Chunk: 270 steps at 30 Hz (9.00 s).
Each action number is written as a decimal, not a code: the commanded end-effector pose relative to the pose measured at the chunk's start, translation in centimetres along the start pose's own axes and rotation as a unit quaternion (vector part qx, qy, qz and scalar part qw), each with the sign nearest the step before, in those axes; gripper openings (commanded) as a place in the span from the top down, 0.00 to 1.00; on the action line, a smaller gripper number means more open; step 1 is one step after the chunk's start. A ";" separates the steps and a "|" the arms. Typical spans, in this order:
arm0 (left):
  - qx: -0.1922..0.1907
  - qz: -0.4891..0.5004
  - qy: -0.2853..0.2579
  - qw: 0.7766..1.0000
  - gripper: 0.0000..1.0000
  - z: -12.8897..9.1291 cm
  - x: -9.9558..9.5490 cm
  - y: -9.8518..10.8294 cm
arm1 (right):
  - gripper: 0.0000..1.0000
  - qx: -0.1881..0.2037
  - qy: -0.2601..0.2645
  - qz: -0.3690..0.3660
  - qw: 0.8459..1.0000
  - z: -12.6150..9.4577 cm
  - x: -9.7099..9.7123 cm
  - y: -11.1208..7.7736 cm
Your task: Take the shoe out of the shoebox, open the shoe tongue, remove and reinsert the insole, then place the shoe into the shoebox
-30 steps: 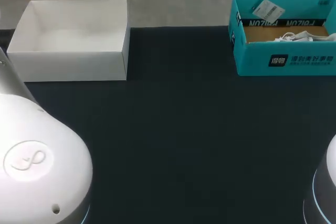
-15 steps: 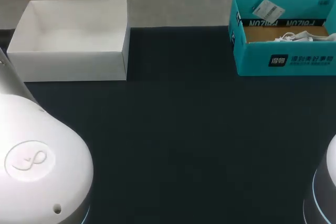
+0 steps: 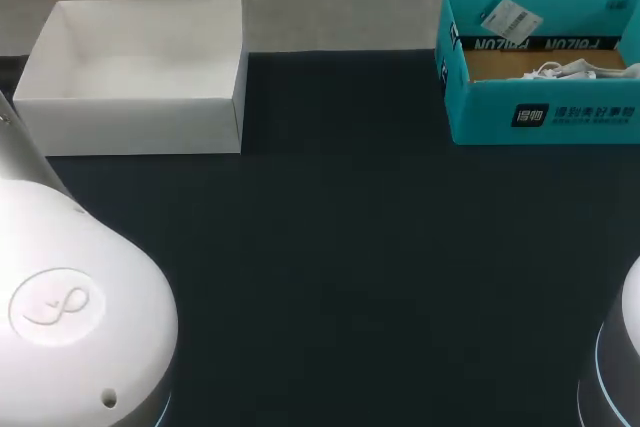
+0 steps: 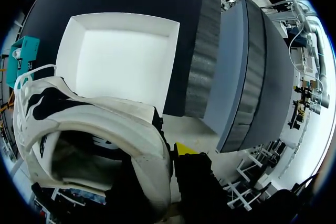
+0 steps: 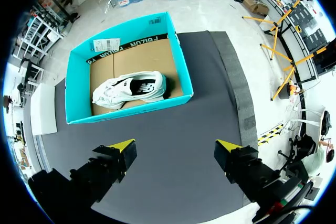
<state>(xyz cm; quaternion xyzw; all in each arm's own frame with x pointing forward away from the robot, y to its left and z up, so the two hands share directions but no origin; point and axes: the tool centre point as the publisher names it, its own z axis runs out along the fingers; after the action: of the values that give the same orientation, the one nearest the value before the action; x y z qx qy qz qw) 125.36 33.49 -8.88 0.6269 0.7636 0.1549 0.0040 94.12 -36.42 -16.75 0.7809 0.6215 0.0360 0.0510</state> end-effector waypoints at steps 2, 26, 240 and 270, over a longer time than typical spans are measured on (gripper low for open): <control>-0.003 0.000 0.000 1.000 1.00 -0.2 0.0 -0.3 | 0.00 -0.001 0.000 0.000 1.000 0.0 0.0 -0.1; -0.062 0.017 0.051 0.997 1.00 -8.7 -6.6 -14.1 | 0.00 -0.001 0.000 0.000 1.000 0.0 0.0 -0.1; 0.053 0.147 -0.054 0.986 0.00 6.4 -37.2 -58.8 | 0.00 -0.001 0.000 0.000 1.000 0.0 0.0 -0.1; 0.074 0.009 -0.180 0.981 0.00 -4.0 -31.9 -54.2 | 0.00 -0.001 0.000 0.000 1.000 0.0 0.0 -0.1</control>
<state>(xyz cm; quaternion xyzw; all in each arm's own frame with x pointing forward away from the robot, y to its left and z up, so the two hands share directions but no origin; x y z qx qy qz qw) 80.32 -8.28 -24.91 0.6543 0.7525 -0.0044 0.0746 94.12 -36.42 -16.75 0.7809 0.6215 0.0361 0.0510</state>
